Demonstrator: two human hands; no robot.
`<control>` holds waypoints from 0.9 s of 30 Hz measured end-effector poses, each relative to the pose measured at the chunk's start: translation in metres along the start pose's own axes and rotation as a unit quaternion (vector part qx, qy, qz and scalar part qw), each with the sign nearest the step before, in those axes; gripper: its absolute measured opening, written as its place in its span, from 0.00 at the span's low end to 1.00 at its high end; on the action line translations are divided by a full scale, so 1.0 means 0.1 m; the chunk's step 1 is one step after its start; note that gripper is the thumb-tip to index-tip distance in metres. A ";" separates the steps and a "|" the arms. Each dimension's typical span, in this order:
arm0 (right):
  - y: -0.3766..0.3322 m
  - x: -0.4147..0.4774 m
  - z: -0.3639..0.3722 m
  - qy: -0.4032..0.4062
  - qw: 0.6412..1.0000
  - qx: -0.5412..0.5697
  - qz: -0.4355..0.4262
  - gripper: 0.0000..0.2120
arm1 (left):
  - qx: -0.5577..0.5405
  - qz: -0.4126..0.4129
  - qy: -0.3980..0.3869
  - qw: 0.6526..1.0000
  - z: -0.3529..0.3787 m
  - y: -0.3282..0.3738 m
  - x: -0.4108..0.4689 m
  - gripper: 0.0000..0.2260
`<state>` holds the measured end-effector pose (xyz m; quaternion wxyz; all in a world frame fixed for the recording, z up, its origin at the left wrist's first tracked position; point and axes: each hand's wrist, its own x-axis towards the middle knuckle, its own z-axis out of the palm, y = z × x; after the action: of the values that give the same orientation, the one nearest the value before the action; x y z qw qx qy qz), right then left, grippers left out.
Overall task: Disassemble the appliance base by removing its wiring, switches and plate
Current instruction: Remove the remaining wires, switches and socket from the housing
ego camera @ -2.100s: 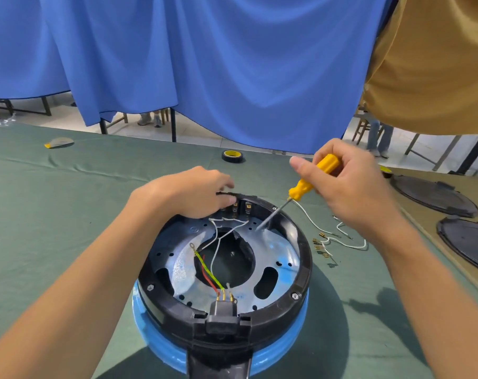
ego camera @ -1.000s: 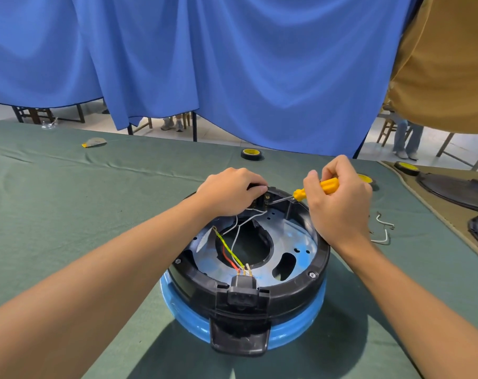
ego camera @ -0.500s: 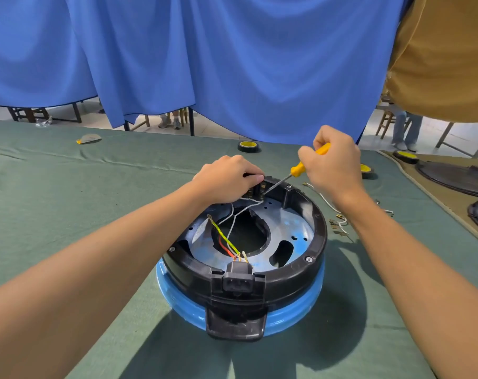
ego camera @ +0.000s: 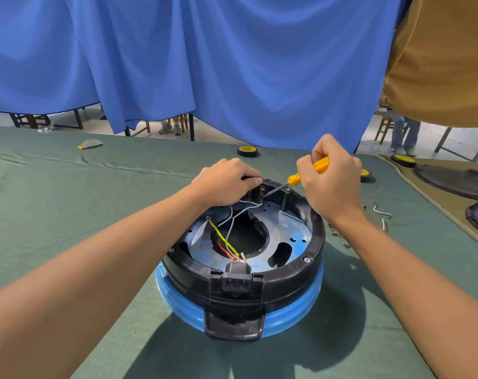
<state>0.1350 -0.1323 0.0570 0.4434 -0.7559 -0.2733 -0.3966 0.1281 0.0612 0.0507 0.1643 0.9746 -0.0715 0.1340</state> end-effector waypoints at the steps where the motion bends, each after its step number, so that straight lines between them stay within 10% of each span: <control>1: 0.00 -0.05 -0.02 0.004 1.000 -0.002 -0.028 0.13 | 0.000 0.001 0.001 1.000 0.01 0.00 0.00 0.13; 8: -0.04 -0.08 -0.06 -0.028 0.985 -0.076 -0.150 0.09 | 0.000 0.003 0.007 1.000 0.00 -0.01 0.02 0.13; 17: 0.08 0.29 0.10 -0.069 0.993 -0.030 0.096 0.16 | 0.025 0.013 -0.016 0.999 0.01 -0.03 0.01 0.12; 27: 0.03 0.53 0.27 -0.120 0.982 -0.051 0.136 0.13 | 0.016 -0.008 -0.006 1.000 0.01 0.00 0.01 0.14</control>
<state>0.1757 -0.1071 0.0925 0.4181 -0.8496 -0.1990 -0.2524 0.1292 0.0611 0.0499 0.1490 0.9785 -0.0620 0.1283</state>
